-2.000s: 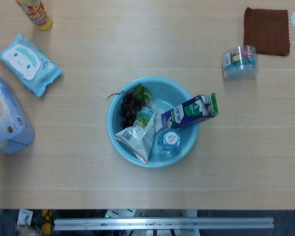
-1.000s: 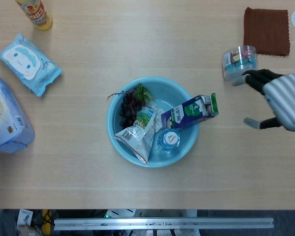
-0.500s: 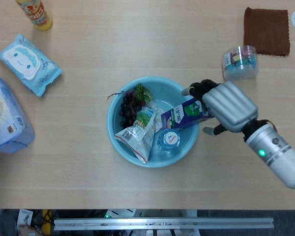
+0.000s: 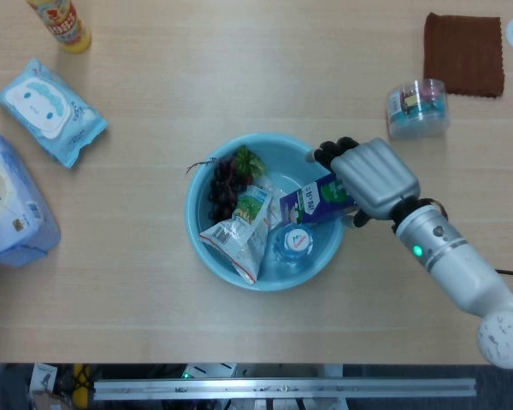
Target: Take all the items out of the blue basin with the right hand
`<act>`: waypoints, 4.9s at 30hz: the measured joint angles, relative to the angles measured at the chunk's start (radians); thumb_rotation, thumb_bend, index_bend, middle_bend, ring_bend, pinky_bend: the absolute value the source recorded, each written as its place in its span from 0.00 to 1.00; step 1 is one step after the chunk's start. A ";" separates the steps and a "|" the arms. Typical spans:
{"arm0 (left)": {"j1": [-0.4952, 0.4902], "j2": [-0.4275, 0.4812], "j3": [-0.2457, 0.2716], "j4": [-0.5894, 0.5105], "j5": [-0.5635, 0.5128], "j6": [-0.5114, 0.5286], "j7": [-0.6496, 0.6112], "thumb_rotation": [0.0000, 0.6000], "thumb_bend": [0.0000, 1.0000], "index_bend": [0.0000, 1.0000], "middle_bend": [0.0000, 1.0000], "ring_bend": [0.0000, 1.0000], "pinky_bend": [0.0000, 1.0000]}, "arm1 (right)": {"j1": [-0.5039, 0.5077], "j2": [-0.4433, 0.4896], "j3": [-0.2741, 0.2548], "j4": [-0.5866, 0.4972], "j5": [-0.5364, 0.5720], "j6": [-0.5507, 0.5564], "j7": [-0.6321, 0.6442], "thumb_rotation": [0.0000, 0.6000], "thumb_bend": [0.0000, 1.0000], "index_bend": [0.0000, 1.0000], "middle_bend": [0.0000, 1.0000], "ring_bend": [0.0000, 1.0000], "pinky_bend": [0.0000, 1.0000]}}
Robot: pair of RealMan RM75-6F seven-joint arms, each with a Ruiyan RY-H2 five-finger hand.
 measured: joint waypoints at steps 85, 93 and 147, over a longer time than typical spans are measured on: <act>-0.010 -0.009 -0.003 -0.027 0.021 -0.011 0.025 1.00 0.05 0.10 0.16 0.12 0.17 | -0.045 -0.013 -0.006 0.219 -0.012 0.026 0.238 1.00 0.01 0.00 0.01 0.00 0.45; -0.013 -0.009 -0.003 -0.026 0.028 -0.011 0.026 1.00 0.05 0.10 0.16 0.12 0.17 | -0.056 0.106 -0.002 0.105 -0.035 -0.027 0.311 1.00 0.00 0.00 0.02 0.01 0.44; 0.020 0.015 0.009 -0.027 0.032 0.025 0.007 1.00 0.05 0.10 0.16 0.12 0.17 | -0.026 -0.036 -0.124 0.062 -0.345 -0.180 0.395 1.00 0.16 0.28 0.28 0.29 0.65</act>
